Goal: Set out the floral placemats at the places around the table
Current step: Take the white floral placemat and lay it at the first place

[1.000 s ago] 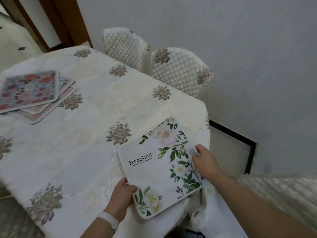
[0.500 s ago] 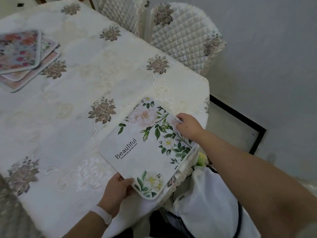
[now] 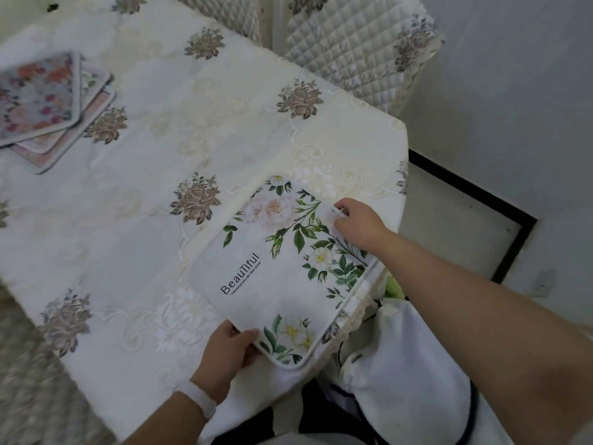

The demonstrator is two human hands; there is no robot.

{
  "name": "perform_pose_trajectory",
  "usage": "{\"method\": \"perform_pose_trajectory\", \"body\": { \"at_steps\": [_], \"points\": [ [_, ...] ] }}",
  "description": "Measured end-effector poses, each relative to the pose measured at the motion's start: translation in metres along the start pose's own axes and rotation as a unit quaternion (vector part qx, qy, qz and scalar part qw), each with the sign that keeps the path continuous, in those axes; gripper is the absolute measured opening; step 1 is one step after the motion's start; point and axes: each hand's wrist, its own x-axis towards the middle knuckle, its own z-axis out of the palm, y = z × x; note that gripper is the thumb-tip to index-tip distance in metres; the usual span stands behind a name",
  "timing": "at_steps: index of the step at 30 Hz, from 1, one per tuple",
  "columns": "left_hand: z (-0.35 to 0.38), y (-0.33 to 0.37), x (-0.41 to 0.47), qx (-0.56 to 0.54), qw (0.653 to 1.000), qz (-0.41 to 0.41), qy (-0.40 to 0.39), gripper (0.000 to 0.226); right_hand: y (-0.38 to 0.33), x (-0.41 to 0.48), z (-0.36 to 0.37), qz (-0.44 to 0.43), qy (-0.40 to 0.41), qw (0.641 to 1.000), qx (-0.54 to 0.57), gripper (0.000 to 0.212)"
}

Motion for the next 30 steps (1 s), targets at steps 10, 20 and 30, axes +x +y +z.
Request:
{"method": "perform_pose_trajectory", "body": {
  "at_steps": [10, 20, 30],
  "points": [
    [-0.017, -0.007, -0.025, 0.267, 0.944, 0.155, 0.120, 0.052, 0.037, -0.031, -0.003, -0.087, 0.042, 0.987, -0.132, 0.042],
    [-0.004, -0.041, -0.024, 0.473, 0.837, 0.260, 0.091, 0.107, 0.082, -0.069, -0.026, -0.147, -0.073, 0.943, -0.288, 0.079],
    [-0.005, -0.044, -0.017, 0.467, 0.834, 0.280, 0.092, 0.109, 0.085, -0.074, -0.022, -0.147, -0.041, 0.961, -0.231, 0.069]
  ]
}}
